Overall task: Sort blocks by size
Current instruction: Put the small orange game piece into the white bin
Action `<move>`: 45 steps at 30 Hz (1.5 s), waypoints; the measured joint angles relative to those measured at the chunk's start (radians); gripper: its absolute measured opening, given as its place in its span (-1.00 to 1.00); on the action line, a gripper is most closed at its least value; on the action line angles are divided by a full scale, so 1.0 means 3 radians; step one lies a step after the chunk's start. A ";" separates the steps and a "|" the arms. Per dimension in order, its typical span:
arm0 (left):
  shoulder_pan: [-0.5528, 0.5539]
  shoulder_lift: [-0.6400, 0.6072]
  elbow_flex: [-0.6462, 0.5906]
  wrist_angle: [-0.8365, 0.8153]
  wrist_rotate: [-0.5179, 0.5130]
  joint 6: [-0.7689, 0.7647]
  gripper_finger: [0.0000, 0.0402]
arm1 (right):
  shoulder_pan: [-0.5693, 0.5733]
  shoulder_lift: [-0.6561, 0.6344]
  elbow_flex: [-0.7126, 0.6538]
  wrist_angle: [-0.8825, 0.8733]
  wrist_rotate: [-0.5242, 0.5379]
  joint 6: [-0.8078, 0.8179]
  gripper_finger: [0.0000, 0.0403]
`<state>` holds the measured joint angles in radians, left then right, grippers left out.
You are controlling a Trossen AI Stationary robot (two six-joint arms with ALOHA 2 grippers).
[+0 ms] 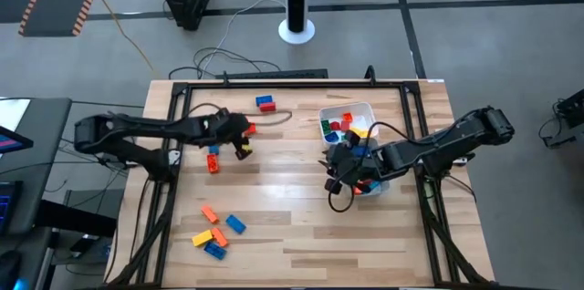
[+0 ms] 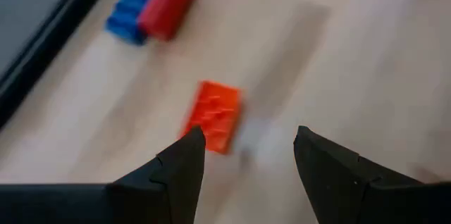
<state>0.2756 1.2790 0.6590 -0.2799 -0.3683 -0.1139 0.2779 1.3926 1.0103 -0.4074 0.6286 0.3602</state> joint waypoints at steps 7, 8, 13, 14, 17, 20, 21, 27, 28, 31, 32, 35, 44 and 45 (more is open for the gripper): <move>0.0639 0.0390 0.0000 0.0324 0.0544 0.0415 0.04 | -0.0041 0.0000 0.0000 -0.0011 0.0001 -0.0071 -0.21; 0.0697 0.0455 0.0000 0.0387 0.0574 0.0466 0.04 | -0.0048 0.0001 0.0000 -0.0012 0.0001 -0.0071 -0.21; 0.0870 0.0749 0.0000 0.0608 0.0765 0.0728 0.04 | -0.0046 0.0007 0.0000 -0.0026 -0.0001 -0.0068 -0.21; 0.0889 0.0799 0.0000 0.0630 0.0843 0.0771 0.04 | -0.0035 0.0008 0.0000 -0.0031 -0.0001 -0.0067 -0.21; 0.0921 0.0911 0.0006 0.0661 0.0999 0.0876 0.04 | -0.0003 0.0010 -0.0001 -0.0037 -0.0003 -0.0051 -0.21; 0.0922 0.0972 0.0009 0.0704 0.1055 0.0965 0.04 | 0.0015 0.0010 0.0000 -0.0037 -0.0003 -0.0019 -0.21; 0.0919 0.0977 0.0008 0.0721 0.1054 0.0987 0.04 | 0.0015 0.0010 0.0000 -0.0038 -0.0004 -0.0004 -0.21; 0.0905 0.0976 -0.0004 0.0956 0.1038 0.0850 0.02 | 0.0045 0.0010 0.0000 -0.0058 -0.0006 0.0113 -0.21; 0.0905 0.0979 -0.0003 0.1000 0.1038 0.0817 -0.01 | 0.0057 0.0010 0.0000 -0.0075 -0.0005 0.0140 -0.21; 0.0905 0.0976 -0.0003 0.0993 0.1036 0.0775 -0.16 | 0.0087 0.0010 -0.0001 -0.0139 -0.0006 0.0175 -0.21; 0.0905 0.0976 -0.0003 0.0992 0.1038 0.0769 -0.23 | 0.0105 0.0010 0.0000 -0.0143 -0.0006 0.0181 -0.21; 0.0904 0.0975 -0.0001 0.0997 0.1035 0.0767 -0.35 | 0.0148 0.0010 0.0000 -0.0149 -0.0004 0.0204 -0.21; 0.0631 0.0975 0.0172 0.1547 0.1608 0.0397 -0.35 | 0.0188 0.0005 -0.0001 -0.0172 -0.0002 0.0200 -0.21; 0.0572 0.0976 0.0206 0.1654 0.1645 0.0361 -0.35 | 0.0189 0.0004 0.0000 -0.0173 -0.0001 0.0192 -0.21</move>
<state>0.4472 1.5718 0.7207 0.2164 0.1252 -0.0056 0.3347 1.3937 1.0103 -0.4593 0.6283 0.4178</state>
